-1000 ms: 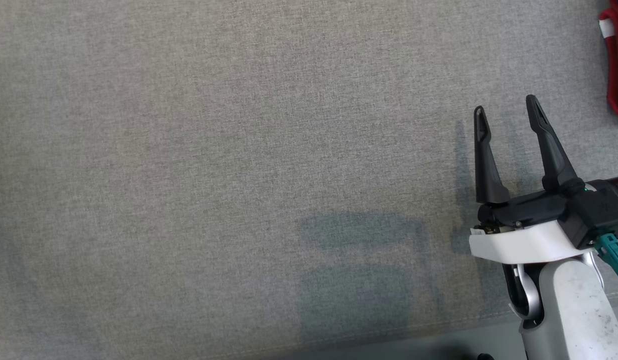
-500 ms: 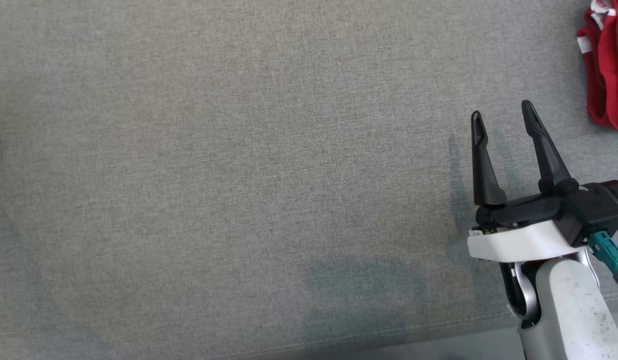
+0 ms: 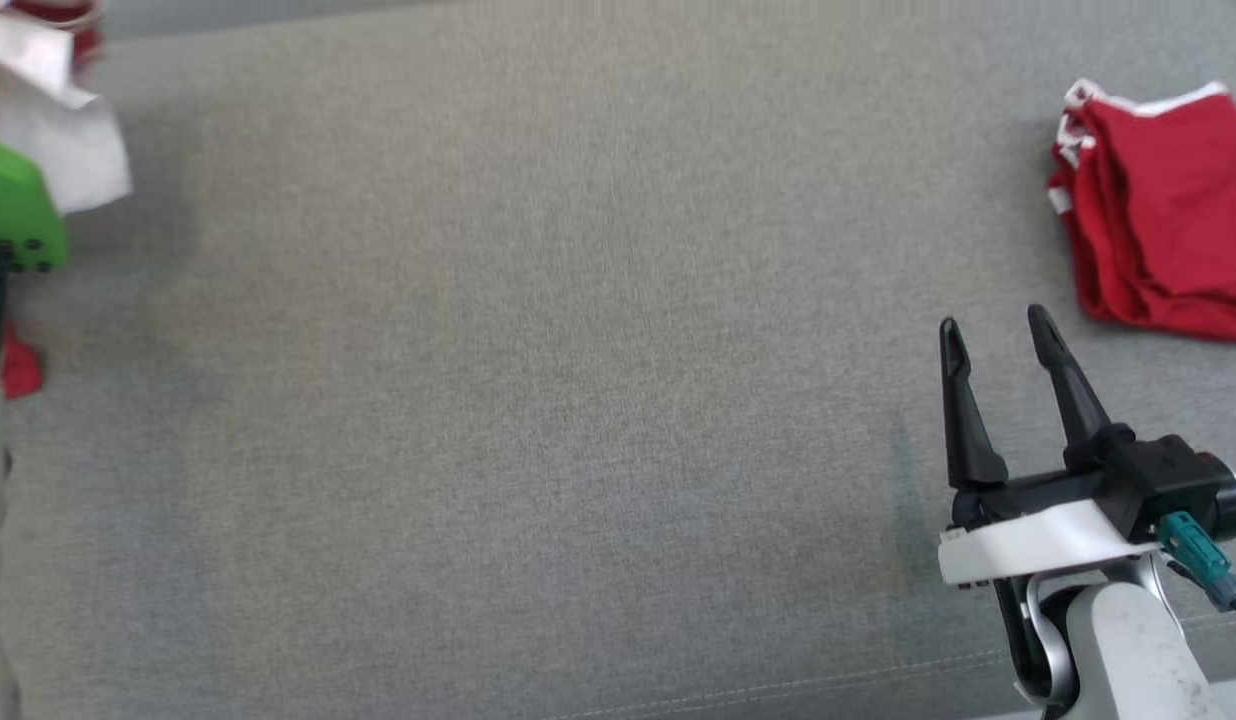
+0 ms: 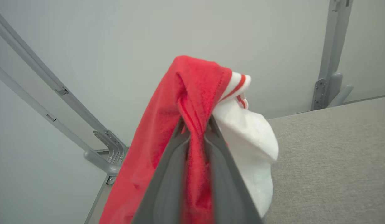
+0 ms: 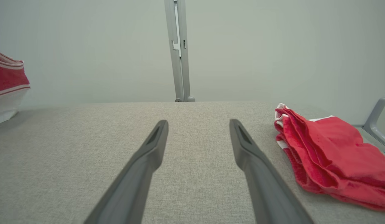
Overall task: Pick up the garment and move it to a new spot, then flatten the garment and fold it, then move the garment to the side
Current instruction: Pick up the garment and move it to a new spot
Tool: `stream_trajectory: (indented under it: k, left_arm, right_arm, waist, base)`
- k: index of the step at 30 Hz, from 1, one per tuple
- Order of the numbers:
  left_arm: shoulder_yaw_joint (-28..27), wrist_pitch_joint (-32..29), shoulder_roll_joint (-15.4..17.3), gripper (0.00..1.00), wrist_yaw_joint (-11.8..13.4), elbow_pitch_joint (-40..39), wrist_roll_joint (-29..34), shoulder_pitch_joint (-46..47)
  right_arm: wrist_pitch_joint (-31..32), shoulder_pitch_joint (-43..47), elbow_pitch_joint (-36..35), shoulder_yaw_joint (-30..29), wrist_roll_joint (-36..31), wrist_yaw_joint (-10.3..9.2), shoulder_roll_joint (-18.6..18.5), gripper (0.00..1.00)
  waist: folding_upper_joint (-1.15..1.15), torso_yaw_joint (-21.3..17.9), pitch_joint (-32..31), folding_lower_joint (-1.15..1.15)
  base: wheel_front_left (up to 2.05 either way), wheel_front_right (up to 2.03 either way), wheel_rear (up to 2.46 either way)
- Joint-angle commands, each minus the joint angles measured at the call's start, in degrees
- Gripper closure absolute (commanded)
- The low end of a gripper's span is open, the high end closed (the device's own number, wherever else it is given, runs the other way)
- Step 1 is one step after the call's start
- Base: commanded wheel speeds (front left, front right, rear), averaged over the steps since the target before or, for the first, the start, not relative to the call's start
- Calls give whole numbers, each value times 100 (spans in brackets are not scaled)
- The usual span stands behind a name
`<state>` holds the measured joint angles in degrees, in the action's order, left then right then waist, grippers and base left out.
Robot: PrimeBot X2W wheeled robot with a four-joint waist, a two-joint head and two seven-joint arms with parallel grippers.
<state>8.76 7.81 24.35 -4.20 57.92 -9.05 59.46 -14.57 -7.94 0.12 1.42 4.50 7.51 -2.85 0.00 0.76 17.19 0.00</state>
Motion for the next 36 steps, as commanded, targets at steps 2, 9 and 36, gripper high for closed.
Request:
stream_trajectory:
  k: [2,9,36]
  left_arm:
    - [194,101,-195,100,-122,-180,68,78]
    - [592,22,-743,100,-276,-738,-67,26]
    - [2632,169,-2129,100,819,-1587,-2544,-1989]
  right_arm:
    - [-27,250,84,-34,90,-5,-10,0]
    - [-19,611,142,-44,191,-5,-10,0]
    - [-30,746,241,281,453,-5,-9,0]
  waist:
    - [0,-48,-1051,0]
    - [0,-149,-1595,0]
    - [0,-978,-1424,0]
  base:
    - [0,0,0]
    - [0,0,0]
    - [0,0,0]
